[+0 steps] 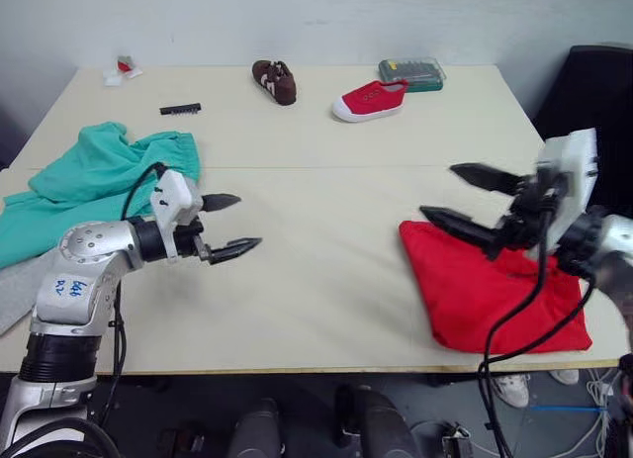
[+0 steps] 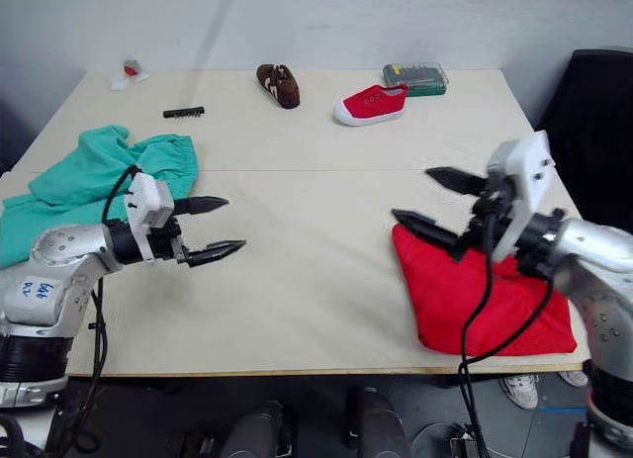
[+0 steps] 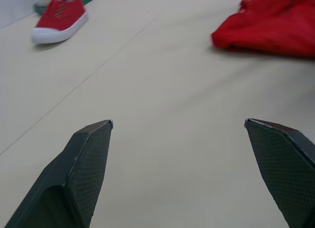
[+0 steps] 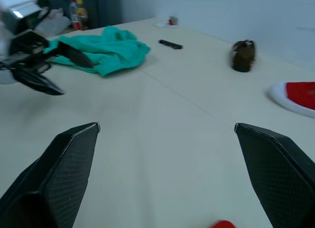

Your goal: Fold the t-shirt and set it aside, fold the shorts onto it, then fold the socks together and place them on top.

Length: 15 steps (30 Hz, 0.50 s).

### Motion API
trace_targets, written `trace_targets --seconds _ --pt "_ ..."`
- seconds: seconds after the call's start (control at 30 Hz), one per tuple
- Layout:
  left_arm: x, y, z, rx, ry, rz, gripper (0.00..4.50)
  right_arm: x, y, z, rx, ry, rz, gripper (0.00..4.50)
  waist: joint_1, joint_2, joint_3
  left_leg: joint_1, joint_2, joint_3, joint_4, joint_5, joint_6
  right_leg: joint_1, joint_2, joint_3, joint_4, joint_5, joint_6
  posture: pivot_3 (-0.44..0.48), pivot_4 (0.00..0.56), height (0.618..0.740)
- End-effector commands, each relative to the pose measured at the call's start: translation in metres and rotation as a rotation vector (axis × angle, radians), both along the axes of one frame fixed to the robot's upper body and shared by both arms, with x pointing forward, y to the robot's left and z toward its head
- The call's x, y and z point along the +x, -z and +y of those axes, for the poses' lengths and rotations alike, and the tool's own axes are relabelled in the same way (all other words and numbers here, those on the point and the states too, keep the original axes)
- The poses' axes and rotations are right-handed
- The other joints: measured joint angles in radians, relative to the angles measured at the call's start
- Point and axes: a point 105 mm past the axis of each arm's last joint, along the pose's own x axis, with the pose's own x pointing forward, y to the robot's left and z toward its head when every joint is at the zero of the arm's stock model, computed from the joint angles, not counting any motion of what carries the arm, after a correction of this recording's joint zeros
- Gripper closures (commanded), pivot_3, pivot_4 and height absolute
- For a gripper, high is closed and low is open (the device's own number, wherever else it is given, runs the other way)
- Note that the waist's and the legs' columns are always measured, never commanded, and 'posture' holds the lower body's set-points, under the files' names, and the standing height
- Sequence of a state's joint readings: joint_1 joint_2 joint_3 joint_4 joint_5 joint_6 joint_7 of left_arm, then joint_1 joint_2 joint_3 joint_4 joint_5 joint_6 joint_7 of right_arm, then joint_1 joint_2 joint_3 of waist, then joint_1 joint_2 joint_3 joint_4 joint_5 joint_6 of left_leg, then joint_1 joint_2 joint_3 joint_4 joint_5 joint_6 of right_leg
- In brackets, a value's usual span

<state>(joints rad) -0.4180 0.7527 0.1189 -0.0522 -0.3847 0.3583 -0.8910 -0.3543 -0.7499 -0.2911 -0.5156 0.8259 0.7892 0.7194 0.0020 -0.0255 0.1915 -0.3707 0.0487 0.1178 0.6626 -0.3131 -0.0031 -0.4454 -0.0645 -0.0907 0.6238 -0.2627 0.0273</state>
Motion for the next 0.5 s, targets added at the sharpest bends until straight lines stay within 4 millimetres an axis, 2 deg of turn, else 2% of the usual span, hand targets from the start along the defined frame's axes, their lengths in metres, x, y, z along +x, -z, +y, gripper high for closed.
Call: trace_targets --seconds 0.03,0.2,0.33,0.43,0.5 --pt "0.008 -0.009 0.022 0.066 -0.134 -0.089 0.0 -0.01 0.004 0.024 -0.009 -0.064 -0.025 0.03 -0.001 0.0 0.0 0.0 0.0 0.001 0.0 -0.001 0.001 0.0 -0.001 0.0 0.0 0.0 0.0 0.0 0.15 0.74" --pt "0.023 0.006 0.076 0.283 -0.421 -0.126 0.0 -0.01 0.014 0.04 0.003 -0.082 -0.024 0.03 -0.005 0.0 0.0 0.0 -0.001 0.003 0.0 -0.003 0.004 0.0 -0.003 -0.001 0.0 0.0 0.001 0.0 0.15 0.74" --pt "0.038 0.005 0.111 0.363 -0.608 -0.173 0.0 -0.009 0.012 0.048 0.022 -0.098 -0.038 0.03 -0.004 0.0 0.0 0.001 -0.001 0.003 0.001 -0.006 0.009 0.0 -0.003 -0.002 -0.001 0.0 0.001 0.0 0.15 0.74" --pt "0.054 0.012 0.122 0.346 -0.685 -0.163 0.0 -0.006 0.01 0.05 0.032 -0.094 -0.047 0.03 0.002 -0.001 0.0 0.001 -0.001 0.002 0.002 -0.006 0.009 0.0 -0.005 -0.003 0.002 0.001 0.0 0.0 0.15 0.74" --pt "0.07 0.026 0.123 0.366 -0.707 -0.128 0.0 -0.004 0.009 0.051 0.053 -0.093 -0.046 0.03 0.009 -0.001 0.0 0.001 -0.002 0.002 0.002 -0.006 0.009 0.0 -0.006 -0.004 0.003 0.001 0.0 0.0 0.15 0.74"
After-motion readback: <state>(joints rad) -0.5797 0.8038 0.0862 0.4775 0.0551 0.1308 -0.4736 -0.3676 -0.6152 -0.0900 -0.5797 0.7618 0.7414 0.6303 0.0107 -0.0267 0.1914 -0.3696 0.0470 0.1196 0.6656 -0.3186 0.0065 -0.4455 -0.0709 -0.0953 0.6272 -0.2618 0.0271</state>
